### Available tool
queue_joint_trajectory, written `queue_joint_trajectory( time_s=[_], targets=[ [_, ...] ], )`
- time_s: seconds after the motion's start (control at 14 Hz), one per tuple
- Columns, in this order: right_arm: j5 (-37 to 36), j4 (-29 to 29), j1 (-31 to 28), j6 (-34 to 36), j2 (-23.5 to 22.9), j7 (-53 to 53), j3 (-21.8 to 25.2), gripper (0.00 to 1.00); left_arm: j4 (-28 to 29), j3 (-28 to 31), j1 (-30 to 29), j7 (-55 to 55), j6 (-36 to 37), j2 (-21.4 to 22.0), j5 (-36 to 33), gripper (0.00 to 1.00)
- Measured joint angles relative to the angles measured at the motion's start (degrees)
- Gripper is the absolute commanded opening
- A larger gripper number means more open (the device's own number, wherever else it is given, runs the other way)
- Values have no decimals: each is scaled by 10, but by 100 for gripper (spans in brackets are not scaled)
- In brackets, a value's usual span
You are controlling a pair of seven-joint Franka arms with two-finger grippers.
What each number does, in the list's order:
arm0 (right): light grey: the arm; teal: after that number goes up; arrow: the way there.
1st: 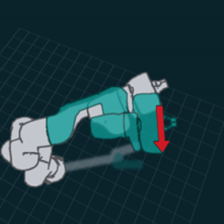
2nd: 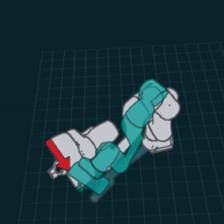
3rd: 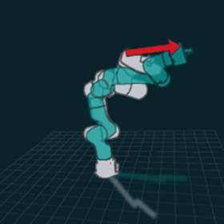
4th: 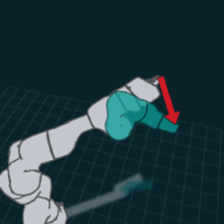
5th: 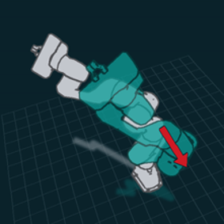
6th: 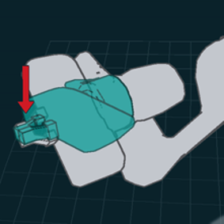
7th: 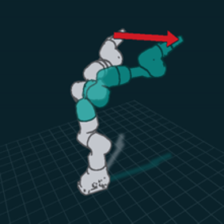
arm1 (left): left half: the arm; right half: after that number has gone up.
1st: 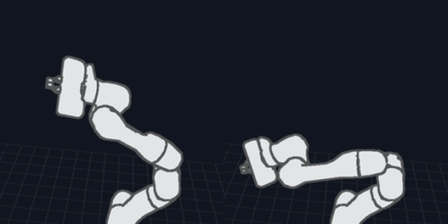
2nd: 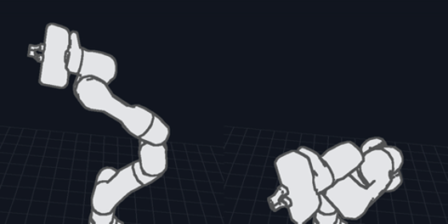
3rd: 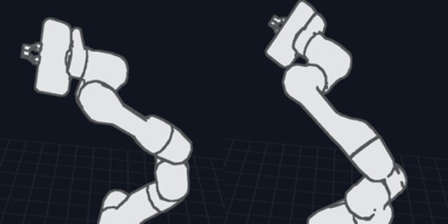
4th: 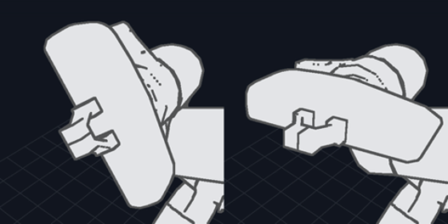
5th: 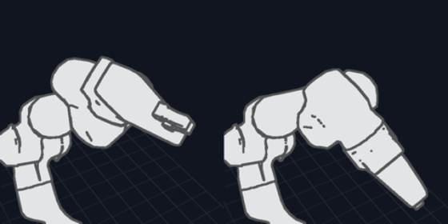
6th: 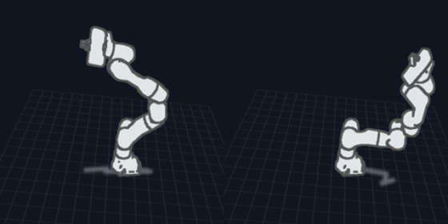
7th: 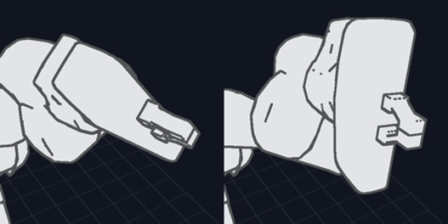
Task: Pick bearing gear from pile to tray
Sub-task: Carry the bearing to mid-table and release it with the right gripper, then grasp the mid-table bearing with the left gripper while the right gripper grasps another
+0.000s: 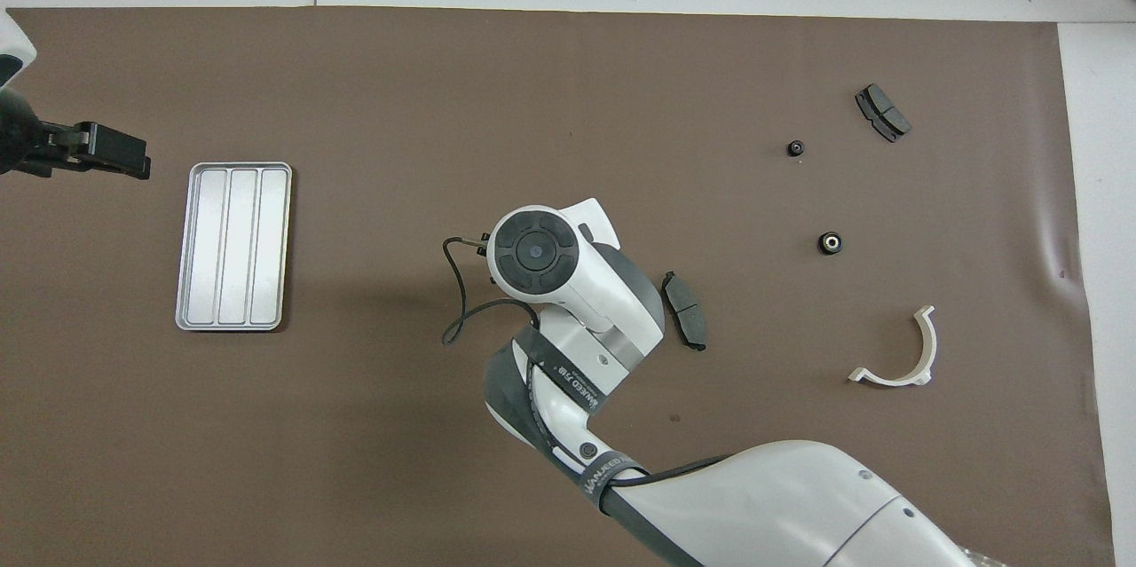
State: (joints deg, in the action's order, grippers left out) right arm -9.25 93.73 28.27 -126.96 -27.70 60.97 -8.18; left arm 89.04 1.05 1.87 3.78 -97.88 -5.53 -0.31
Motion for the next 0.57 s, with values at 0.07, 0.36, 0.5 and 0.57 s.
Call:
queue_joint_trajectory(
  time_s=[0.07,0.36,0.5,0.57],
  targets=[
    [-1,0,-22,23,21,-30,0,100,0,0,0,0,1,1,0,100],
    [-1,4,-126,108,88,-223,0,100,4,-1,0,0,10,6,0,100],
    [0,9,-176,133,100,-337,0,100,6,-6,2,-5,16,7,1,100],
    [1,13,-198,135,101,-385,0,100,6,-9,8,-29,19,7,3,100]
  ],
)
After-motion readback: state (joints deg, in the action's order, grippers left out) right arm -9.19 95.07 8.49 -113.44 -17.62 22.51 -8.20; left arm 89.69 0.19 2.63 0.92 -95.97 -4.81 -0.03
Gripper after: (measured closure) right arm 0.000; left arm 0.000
